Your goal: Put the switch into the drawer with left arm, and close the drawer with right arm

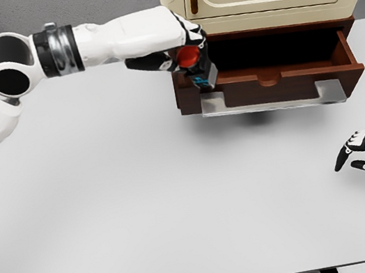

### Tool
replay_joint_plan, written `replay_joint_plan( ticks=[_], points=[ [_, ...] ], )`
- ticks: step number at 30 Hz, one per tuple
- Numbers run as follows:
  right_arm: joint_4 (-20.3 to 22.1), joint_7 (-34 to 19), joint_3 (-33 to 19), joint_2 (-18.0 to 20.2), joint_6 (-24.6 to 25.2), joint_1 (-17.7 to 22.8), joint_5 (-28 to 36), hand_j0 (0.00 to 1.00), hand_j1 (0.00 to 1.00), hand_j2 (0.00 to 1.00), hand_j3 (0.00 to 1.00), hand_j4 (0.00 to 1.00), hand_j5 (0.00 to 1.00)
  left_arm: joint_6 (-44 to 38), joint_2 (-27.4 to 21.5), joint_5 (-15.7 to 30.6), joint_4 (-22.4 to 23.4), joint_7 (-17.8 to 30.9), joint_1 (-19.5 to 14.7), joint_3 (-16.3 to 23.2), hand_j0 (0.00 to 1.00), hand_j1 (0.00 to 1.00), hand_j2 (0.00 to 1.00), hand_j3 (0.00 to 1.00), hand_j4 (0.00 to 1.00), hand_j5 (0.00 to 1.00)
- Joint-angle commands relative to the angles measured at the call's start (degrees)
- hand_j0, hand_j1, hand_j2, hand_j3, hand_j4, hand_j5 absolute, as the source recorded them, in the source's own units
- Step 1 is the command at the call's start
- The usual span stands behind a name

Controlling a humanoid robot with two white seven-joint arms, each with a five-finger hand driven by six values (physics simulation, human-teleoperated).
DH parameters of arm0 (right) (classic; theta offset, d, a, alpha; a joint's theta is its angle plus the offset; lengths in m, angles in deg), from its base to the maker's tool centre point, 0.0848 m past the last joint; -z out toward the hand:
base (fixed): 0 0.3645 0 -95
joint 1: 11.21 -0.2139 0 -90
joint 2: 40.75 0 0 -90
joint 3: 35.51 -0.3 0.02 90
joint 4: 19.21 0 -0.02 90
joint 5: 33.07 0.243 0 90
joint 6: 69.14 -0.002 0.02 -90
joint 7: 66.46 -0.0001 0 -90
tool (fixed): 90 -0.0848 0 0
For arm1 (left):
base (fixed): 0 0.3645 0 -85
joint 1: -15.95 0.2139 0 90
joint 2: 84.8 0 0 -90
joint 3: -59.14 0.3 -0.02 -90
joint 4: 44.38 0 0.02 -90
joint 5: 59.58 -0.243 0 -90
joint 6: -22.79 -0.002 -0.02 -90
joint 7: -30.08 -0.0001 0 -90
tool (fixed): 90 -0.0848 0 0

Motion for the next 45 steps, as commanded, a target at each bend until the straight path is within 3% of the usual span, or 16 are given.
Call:
replay_joint_plan(
  ticks=[1,7,12,19,23,29,31,33,39,45],
  points=[
    [0.0,0.0,0.0,0.1,0.2,0.0,0.4,0.50,0.50,0.50,0.50,0.50,0.50,-0.2,0.6,0.5,0.5,-0.1,-0.3,-0.1,0.35,0.35,0.35,0.35,0.35,0.35],
    [0.0,0.0,0.0,0.1,0.2,0.0,0.4,0.50,0.50,0.50,0.50,0.50,0.50,-0.2,2.6,0.6,1.7,-0.1,-1.9,-0.1,0.35,0.35,0.35,0.35,0.35,0.35],
    [0.0,0.0,0.0,0.1,0.2,0.1,0.4,0.50,0.50,0.50,0.50,0.50,0.50,-0.2,7.0,0.1,9.4,0.0,-4.3,0.1,0.35,0.35,0.35,0.35,0.35,0.35],
    [0.0,0.0,0.0,0.1,0.2,0.1,0.4,0.51,0.51,0.51,0.51,0.51,0.51,-0.2,13.1,-0.4,15.7,0.2,-4.7,0.3,0.36,0.36,0.36,0.36,0.36,0.36],
    [0.0,0.0,0.0,0.1,0.2,0.2,0.4,0.51,0.51,0.51,0.51,0.51,0.51,-0.2,18.0,-3.9,21.8,0.1,-5.4,0.3,0.36,0.36,0.36,0.36,0.36,0.36],
    [0.0,0.0,0.0,0.1,0.2,0.1,0.4,0.52,0.52,0.52,0.52,0.52,0.52,-0.2,19.1,-3.9,22.5,0.1,-5.5,0.3,0.37,0.37,0.37,0.37,0.37,0.37],
    [0.0,0.0,0.0,0.1,0.2,0.0,0.4,0.52,0.52,0.52,0.52,0.52,0.52,-0.2,19.2,-3.8,22.6,0.0,-5.5,0.3,0.40,0.40,0.40,0.40,0.40,0.40],
    [0.0,0.0,0.0,0.1,0.2,0.0,0.4,0.52,0.52,0.52,0.52,0.52,0.52,-0.2,19.5,-3.6,22.5,0.0,-5.5,0.2,0.50,0.50,0.50,0.50,0.50,0.50],
    [0.0,0.0,0.0,0.1,0.2,0.1,0.4,0.52,0.52,0.52,0.52,0.52,0.52,-0.2,19.5,-3.5,22.6,-0.1,-5.5,0.1,0.68,0.68,0.68,0.68,0.68,0.68],
    [0.0,0.0,0.0,0.1,0.2,0.1,0.4,0.52,0.52,0.52,0.52,0.52,0.52,-0.2,19.5,-3.3,22.6,-0.2,-5.5,-0.2,0.81,0.81,0.81,0.81,0.81,0.81]
  ],
)
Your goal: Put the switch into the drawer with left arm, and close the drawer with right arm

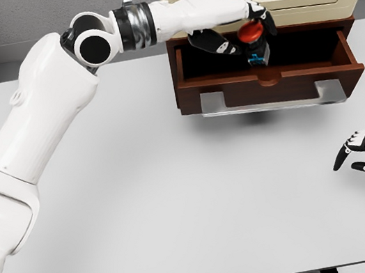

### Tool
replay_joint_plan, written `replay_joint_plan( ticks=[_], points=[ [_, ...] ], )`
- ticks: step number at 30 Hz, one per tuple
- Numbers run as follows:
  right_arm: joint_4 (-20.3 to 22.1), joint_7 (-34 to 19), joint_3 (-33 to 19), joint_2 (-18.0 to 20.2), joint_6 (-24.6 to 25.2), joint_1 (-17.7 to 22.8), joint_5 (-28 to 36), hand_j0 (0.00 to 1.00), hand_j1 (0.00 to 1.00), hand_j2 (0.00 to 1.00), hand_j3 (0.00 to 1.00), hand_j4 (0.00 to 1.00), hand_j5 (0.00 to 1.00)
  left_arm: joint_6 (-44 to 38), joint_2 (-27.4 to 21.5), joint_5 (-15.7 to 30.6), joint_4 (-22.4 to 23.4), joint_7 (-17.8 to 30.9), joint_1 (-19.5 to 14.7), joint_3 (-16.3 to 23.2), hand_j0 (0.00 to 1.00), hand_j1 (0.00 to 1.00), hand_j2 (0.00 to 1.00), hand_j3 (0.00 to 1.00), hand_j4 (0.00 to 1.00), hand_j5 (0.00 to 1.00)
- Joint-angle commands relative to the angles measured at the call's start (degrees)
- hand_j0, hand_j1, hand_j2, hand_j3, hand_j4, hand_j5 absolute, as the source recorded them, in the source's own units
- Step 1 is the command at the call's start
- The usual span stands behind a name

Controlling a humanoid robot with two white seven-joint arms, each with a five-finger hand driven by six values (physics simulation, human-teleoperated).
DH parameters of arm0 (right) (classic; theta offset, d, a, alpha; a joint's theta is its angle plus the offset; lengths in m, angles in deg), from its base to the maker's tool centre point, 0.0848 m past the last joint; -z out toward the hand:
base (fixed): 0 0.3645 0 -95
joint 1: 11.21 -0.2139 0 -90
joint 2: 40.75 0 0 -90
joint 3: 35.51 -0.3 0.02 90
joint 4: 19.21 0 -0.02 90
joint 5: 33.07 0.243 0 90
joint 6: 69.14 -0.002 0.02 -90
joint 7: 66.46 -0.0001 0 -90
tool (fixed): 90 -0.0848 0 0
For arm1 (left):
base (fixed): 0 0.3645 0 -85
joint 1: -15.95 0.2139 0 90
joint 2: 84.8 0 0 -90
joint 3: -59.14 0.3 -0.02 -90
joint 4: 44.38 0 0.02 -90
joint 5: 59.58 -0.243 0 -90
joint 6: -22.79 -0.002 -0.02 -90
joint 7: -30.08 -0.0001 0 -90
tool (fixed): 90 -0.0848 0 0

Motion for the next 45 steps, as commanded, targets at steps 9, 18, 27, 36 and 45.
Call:
replay_joint_plan(
  ticks=[9,18,27,36,45],
  points=[
    [0.0,0.0,0.0,0.1,0.2,0.1,0.4,0.52,0.52,0.52,0.52,0.52,0.52,-0.2,-2.9,5.4,-1.3,-0.4,0.1,-0.5,0.99,0.99,0.99,0.99,0.99,0.99],
    [0.0,0.0,-0.1,0.1,0.2,-0.1,0.4,0.51,0.51,0.51,0.51,0.51,0.51,-0.2,-20.8,29.1,-28.7,0.2,-9.7,14.8,0.96,0.96,0.96,0.96,0.96,0.96],
    [0.0,0.0,0.0,-0.1,0.2,-0.4,0.5,0.51,0.51,0.51,0.51,0.51,0.51,-54.9,-26.4,66.7,-40.7,-5.9,-13.5,23.5,1.00,1.00,1.00,1.00,1.00,1.00],
    [0.1,0.0,0.1,-0.1,0.2,-0.3,0.5,0.51,0.51,0.51,0.51,0.51,0.51,-58.2,-25.8,71.9,-37.8,-10.4,-11.7,23.7,1.00,1.00,1.00,1.00,1.00,1.00],
    [0.0,0.0,0.0,0.0,0.2,-0.3,0.5,0.51,0.51,0.51,0.51,0.51,0.51,-57.8,-23.3,69.0,-35.0,-11.9,-9.6,24.0,1.00,1.00,1.00,1.00,1.00,1.00]
  ],
)
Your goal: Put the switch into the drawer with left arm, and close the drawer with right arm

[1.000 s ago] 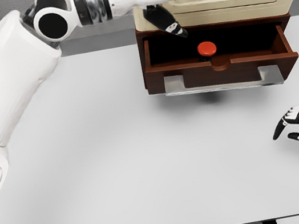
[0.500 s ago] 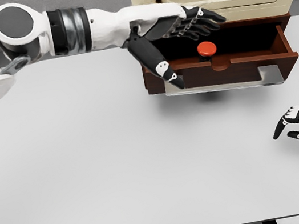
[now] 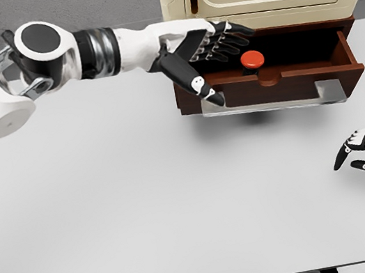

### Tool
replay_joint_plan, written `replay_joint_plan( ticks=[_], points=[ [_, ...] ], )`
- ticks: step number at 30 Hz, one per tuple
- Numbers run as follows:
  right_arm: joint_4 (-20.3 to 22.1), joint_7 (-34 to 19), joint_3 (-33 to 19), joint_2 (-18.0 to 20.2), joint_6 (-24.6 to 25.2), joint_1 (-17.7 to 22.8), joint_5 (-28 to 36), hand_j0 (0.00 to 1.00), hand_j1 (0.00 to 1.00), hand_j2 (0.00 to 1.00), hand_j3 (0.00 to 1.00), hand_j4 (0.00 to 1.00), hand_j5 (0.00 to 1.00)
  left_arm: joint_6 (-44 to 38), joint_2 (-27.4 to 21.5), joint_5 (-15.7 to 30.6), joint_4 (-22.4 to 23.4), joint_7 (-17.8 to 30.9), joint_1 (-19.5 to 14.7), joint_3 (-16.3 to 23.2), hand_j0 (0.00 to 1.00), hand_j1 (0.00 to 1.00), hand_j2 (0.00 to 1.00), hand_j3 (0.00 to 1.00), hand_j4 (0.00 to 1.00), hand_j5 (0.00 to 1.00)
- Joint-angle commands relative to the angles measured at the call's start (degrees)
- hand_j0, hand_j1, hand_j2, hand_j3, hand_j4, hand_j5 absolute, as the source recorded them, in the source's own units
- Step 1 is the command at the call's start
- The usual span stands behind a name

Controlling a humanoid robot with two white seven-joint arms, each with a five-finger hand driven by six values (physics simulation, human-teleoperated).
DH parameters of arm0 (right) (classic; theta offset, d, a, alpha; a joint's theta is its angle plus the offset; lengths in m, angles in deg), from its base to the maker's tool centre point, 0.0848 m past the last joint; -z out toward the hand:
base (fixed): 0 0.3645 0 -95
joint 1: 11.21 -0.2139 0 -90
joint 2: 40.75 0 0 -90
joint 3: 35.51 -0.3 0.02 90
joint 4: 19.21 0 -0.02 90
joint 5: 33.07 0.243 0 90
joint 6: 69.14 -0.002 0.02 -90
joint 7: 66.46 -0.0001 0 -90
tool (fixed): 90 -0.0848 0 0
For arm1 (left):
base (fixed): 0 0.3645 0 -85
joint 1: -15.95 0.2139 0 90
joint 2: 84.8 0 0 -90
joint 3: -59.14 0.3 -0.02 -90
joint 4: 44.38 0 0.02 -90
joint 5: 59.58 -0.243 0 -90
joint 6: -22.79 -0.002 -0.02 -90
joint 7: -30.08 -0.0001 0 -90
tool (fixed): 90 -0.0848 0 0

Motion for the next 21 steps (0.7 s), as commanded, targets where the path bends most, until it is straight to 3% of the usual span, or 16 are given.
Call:
replay_joint_plan(
  ticks=[1,14,21],
  points=[
    [0.0,0.0,0.0,0.1,0.2,0.0,0.4,0.51,0.51,0.51,0.51,0.51,0.51,0.1,1.1,-0.6,0.3,-0.1,0.1,0.0,1.00,1.00,1.00,1.00,1.00,1.00],
    [0.0,0.0,0.1,0.1,0.2,0.0,0.4,0.51,0.51,0.51,0.51,0.51,0.51,0.5,6.1,-1.9,8.0,-0.1,1.7,0.0,1.00,1.00,1.00,1.00,1.00,1.00],
    [0.0,0.0,0.1,0.1,0.2,0.1,0.4,0.52,0.52,0.52,0.52,0.52,0.52,1.0,7.4,-3.9,8.7,0.0,2.5,0.7,1.00,1.00,1.00,1.00,1.00,1.00]
  ],
)
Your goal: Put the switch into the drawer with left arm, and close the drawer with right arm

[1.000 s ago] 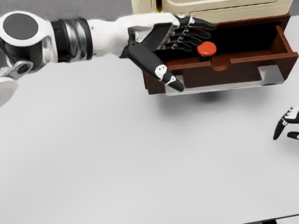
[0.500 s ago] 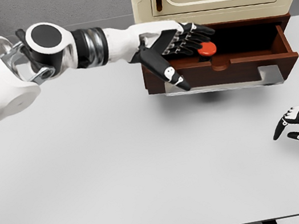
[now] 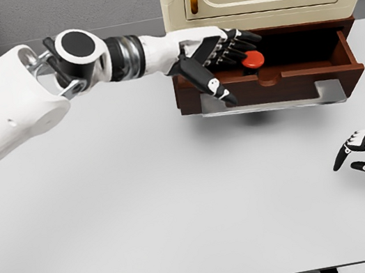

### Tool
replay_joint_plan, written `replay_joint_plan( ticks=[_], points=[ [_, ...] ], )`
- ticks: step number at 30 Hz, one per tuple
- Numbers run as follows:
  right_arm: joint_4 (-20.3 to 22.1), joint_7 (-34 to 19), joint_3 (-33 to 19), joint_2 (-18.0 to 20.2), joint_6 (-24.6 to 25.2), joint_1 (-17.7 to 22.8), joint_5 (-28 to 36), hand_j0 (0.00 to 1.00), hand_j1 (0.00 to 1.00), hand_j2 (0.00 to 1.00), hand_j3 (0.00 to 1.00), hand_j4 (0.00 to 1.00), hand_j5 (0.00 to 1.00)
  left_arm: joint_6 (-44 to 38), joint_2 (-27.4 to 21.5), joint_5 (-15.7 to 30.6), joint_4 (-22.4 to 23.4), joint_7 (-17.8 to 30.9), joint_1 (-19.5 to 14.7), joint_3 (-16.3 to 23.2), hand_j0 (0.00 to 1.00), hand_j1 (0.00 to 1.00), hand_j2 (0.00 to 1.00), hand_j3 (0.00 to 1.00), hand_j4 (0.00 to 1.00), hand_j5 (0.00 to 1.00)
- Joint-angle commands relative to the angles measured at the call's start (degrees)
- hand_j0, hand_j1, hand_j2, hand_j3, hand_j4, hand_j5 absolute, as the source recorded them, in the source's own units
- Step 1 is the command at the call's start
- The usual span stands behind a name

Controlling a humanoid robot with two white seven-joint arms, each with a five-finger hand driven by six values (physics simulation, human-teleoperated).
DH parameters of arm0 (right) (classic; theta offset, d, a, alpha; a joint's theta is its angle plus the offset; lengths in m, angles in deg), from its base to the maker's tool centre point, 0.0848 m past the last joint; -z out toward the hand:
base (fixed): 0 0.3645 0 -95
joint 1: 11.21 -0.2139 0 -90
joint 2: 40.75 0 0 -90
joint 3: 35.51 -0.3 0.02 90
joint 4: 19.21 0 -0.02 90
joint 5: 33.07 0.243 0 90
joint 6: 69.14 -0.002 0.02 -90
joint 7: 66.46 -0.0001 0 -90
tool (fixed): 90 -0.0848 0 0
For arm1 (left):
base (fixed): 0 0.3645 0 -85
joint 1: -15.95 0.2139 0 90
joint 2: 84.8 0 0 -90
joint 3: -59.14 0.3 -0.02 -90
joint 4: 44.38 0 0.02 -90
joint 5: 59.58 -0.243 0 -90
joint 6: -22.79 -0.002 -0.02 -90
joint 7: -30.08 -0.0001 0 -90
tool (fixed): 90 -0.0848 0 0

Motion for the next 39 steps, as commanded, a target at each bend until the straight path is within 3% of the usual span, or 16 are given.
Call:
replay_joint_plan(
  ticks=[1,5,11,21,24,30,31,32,33,34,36,38,39],
  points=[
    [0.0,0.0,0.0,0.1,0.2,0.0,0.4,0.52,0.52,0.52,0.52,0.52,0.52,0.8,0.8,-0.2,0.4,0.0,0.0,0.1,1.00,1.00,1.00,1.00,1.00,1.00],
    [0.0,0.0,0.0,0.1,0.2,0.0,0.4,0.52,0.52,0.52,0.52,0.52,0.52,1.0,1.4,-0.1,0.5,0.0,0.0,0.0,1.00,1.00,1.00,1.00,1.00,1.00],
    [0.0,0.0,0.0,0.1,0.2,0.1,0.4,0.52,0.52,0.52,0.52,0.52,0.52,1.1,4.8,-0.5,4.6,0.3,0.0,0.1,1.00,1.00,1.00,1.00,1.00,1.00],
    [0.0,0.0,-0.1,0.2,0.2,0.3,0.4,0.51,0.51,0.51,0.51,0.51,0.51,1.1,9.4,-1.2,5.8,0.6,-0.6,-0.1,1.00,1.00,1.00,1.00,1.00,1.00],
    [0.0,0.0,-0.1,0.2,0.2,0.3,0.4,0.51,0.51,0.51,0.51,0.51,0.51,1.1,11.3,-1.9,8.7,0.6,-1.0,-0.2,1.00,1.00,1.00,1.00,1.00,1.00],
    [0.0,0.0,-0.1,0.2,0.2,0.1,0.5,0.51,0.51,0.51,0.51,0.51,0.51,1.2,9.8,-1.7,7.5,3.3,-2.8,-0.5,1.00,1.00,1.00,1.00,1.00,1.00],
    [0.0,0.0,-0.1,0.2,0.2,0.0,0.6,0.51,0.51,0.51,0.51,0.51,0.51,1.2,6.6,-1.6,2.8,3.5,-2.7,-0.5,1.00,1.00,1.00,1.00,1.00,1.00],
    [0.0,0.0,-0.1,0.2,0.2,-0.1,0.6,0.51,0.51,0.51,0.51,0.51,0.51,2.3,1.0,-1.5,-5.3,3.4,-2.5,-0.5,1.00,1.00,1.00,1.00,1.00,1.00],
    [0.0,0.0,-0.1,0.2,0.2,-0.3,0.6,0.51,0.51,0.51,0.51,0.51,0.51,4.6,-6.5,-1.3,-13.3,3.4,-2.4,-0.7,1.00,1.00,1.00,1.00,1.00,1.00],
    [0.0,0.0,-0.1,0.2,0.2,-0.4,0.6,0.50,0.50,0.50,0.50,0.50,0.50,8.0,-13.0,-0.8,-18.0,3.5,-2.3,-0.8,1.00,1.00,1.00,1.00,1.00,1.00],
    [0.0,0.0,-0.1,1.0,0.2,-0.8,0.7,0.48,0.48,0.48,0.48,0.48,0.48,17.8,-21.5,-0.7,-18.0,7.1,0.2,-0.6,1.00,1.00,1.00,1.00,1.00,1.00],
    [0.0,0.0,-0.1,1.3,0.2,-1.6,1.5,0.46,0.46,0.46,0.46,0.46,0.46,29.1,-30.6,-0.3,-18.0,14.1,0.2,-1.0,1.00,1.00,1.00,1.00,1.00,1.00],
    [0.0,0.0,-0.1,1.4,0.2,-1.8,2.2,0.45,0.45,0.45,0.45,0.45,0.45,35.5,-34.8,1.1,-18.0,14.1,0.2,-1.0,1.00,1.00,1.00,1.00,1.00,1.00]
  ],
)
